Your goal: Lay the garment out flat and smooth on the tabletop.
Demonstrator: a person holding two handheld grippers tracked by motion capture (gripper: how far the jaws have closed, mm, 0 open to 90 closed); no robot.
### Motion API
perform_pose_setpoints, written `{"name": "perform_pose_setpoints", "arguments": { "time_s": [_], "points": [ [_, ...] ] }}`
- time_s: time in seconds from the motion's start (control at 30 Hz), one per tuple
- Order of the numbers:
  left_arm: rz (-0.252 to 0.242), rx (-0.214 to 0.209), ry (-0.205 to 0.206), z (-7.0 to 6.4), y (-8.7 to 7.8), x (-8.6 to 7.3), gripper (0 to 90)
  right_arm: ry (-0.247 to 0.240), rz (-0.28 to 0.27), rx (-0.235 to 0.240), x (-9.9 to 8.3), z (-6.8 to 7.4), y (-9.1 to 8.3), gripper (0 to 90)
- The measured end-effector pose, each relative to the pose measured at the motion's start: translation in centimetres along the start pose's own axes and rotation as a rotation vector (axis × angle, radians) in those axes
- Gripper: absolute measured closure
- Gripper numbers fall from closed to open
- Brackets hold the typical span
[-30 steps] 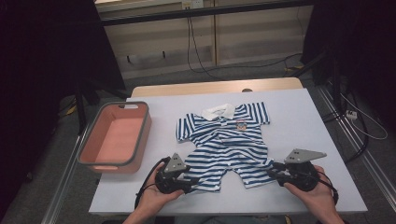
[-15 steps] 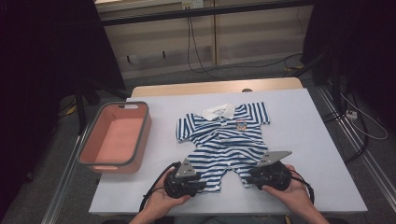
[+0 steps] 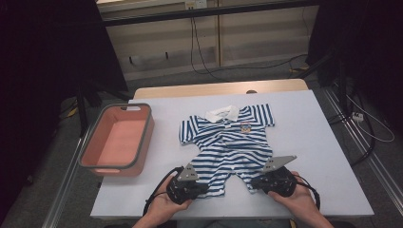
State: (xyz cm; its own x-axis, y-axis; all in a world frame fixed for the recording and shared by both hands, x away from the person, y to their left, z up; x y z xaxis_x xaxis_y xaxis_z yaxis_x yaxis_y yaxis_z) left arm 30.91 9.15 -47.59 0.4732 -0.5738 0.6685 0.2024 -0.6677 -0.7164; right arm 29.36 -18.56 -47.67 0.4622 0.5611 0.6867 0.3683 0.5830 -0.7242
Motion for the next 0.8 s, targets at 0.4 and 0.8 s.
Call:
{"name": "perform_pose_setpoints", "arguments": {
  "time_s": [0.4,0.8],
  "points": [
    [-0.006,-0.006,0.012,-0.6,-0.6,-0.4,90.0,-0.016,-0.008,0.033,-0.8,2.1,-1.3,90.0],
    [-0.012,0.011,0.061,-0.8,0.1,-0.3,54.3,-0.048,0.001,-0.022,-0.7,1.3,-0.9,65.9]
  ]
}}
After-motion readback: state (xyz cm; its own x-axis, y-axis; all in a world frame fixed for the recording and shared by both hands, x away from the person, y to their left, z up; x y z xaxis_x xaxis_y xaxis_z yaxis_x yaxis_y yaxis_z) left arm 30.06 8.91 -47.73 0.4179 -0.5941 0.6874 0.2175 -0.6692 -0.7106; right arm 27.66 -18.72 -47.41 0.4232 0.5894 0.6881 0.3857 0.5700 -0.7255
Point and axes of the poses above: each handheld gripper's, and its own axes: y roughly forward along the jaws, x roughly out of its top, z roughly to its left, the point moved 3 cm from there along y, roughly forward along the jaws, and after that the axes turned 6 degrees about -y, right-handed, at the moved point
